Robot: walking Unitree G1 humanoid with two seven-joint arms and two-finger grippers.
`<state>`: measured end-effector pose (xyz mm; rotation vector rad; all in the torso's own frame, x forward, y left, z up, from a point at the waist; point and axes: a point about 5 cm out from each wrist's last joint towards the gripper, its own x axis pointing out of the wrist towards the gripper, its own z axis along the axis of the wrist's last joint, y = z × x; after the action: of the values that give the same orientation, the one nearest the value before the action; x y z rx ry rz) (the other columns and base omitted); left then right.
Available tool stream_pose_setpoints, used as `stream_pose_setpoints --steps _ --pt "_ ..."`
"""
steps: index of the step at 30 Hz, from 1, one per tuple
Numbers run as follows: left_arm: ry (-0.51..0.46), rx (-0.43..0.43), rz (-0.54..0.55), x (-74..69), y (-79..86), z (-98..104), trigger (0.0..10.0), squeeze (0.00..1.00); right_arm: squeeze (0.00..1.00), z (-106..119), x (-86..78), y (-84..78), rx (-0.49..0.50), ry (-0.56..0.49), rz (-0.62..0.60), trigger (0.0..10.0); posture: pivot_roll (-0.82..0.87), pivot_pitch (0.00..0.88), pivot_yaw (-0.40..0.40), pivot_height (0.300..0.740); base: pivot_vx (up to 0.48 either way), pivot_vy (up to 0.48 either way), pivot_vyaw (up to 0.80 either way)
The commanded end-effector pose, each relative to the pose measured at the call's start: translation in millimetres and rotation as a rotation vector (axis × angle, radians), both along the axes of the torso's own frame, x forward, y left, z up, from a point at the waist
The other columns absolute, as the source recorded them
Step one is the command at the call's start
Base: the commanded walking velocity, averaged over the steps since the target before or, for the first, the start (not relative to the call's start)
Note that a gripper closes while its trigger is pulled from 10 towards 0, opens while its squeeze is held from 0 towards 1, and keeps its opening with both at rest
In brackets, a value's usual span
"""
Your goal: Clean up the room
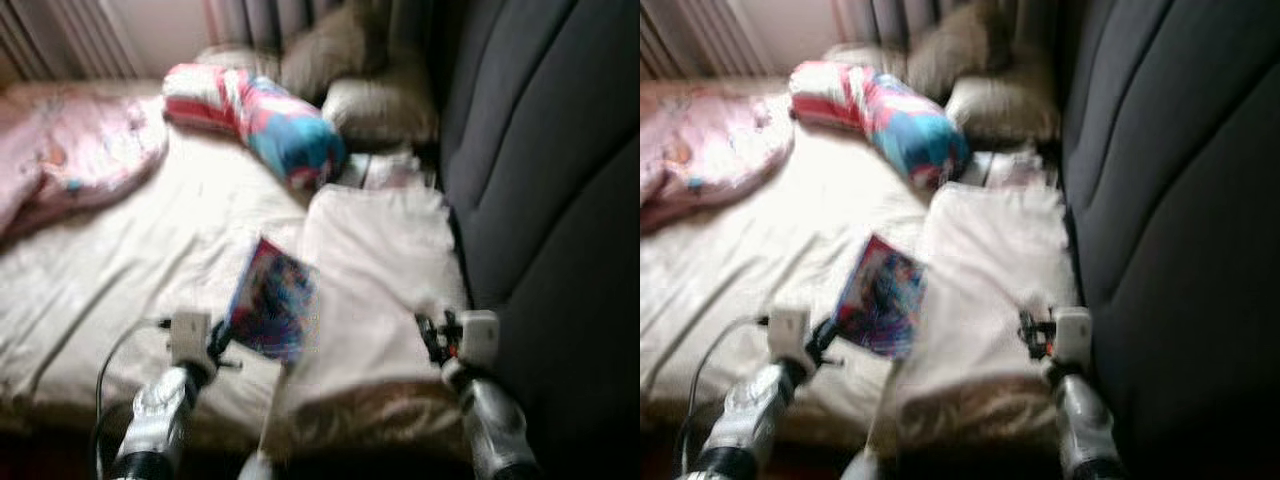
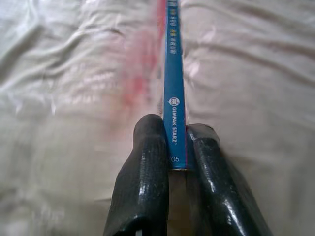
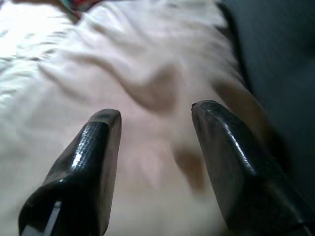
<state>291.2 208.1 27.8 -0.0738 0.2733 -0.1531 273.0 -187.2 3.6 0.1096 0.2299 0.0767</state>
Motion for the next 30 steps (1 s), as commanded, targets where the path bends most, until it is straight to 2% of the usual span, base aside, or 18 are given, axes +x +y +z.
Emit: stream_pose_setpoints --steps 1,10,19,22,24,25,26,27,28,30 --pt "-0.041 0.009 -0.004 5.8 2.4 9.0 10.0 0.0 0.0 1.3 1.2 0.9 0.013 -0.007 -0.006 10.0 -0.11 0.07 0.028 0.653 0.0 0.0 0.0" --pt "-0.021 0.028 0.008 7.8 9.4 7.1 10.0 0.0 0.0 3.8 -0.7 1.9 0.012 -0.033 0.013 10.0 -0.11 0.111 0.013 0.653 0.0 0.0 0.0" --pt "-0.011 0.08 0.033 15.4 15.1 10.4 10.0 0.0 0.0 24.4 -0.1 -2.0 -0.001 -0.138 0.054 10.0 -0.15 0.23 -0.024 0.653 0.0 0.0 0.0" --pt "-0.046 0.078 0.073 18.6 20.4 17.0 10.0 0.0 0.0 29.2 -0.4 -1.6 -0.003 -0.155 0.064 10.0 -0.15 0.237 -0.031 0.653 0.0 0.0 0.0" --pt "-0.112 0.04 0.124 21.0 27.7 26.6 10.0 0.0 0.0 33.0 -0.4 -0.8 -0.003 -0.164 0.072 10.0 -0.14 0.245 -0.037 0.653 0.0 0.0 0.0" --pt "-0.188 0.003 0.164 21.5 34.7 37.0 10.0 0.0 0.0 34.5 1.0 0.5 -0.004 -0.167 0.076 10.0 -0.14 0.248 -0.042 0.653 0.0 0.0 0.0" --pt "-0.224 -0.013 0.178 21.4 37.7 42.1 10.0 0.0 0.0 35.2 1.4 1.2 -0.003 -0.168 0.079 10.0 -0.14 0.251 -0.045 0.653 0.0 0.0 0.0" --pt "-0.278 -0.034 0.188 21.0 41.3 50.1 10.0 0.0 0.0 36.2 2.3 2.1 -0.003 -0.17 0.082 10.0 -0.14 0.251 -0.047 0.653 0.0 0.0 0.0" --pt "-0.278 -0.034 0.188 21.0 41.3 50.1 10.0 0.0 0.0 36.2 2.3 2.1 -0.003 -0.17 0.082 10.0 -0.14 0.251 -0.047 0.653 0.0 0.0 0.0" --pt "-0.356 -0.061 0.182 21.7 42.8 64.7 10.0 0.0 0.0 37.9 3.1 2.7 -0.003 -0.171 0.085 10.0 -0.13 0.253 -0.051 0.653 0.0 0.0 0.0"
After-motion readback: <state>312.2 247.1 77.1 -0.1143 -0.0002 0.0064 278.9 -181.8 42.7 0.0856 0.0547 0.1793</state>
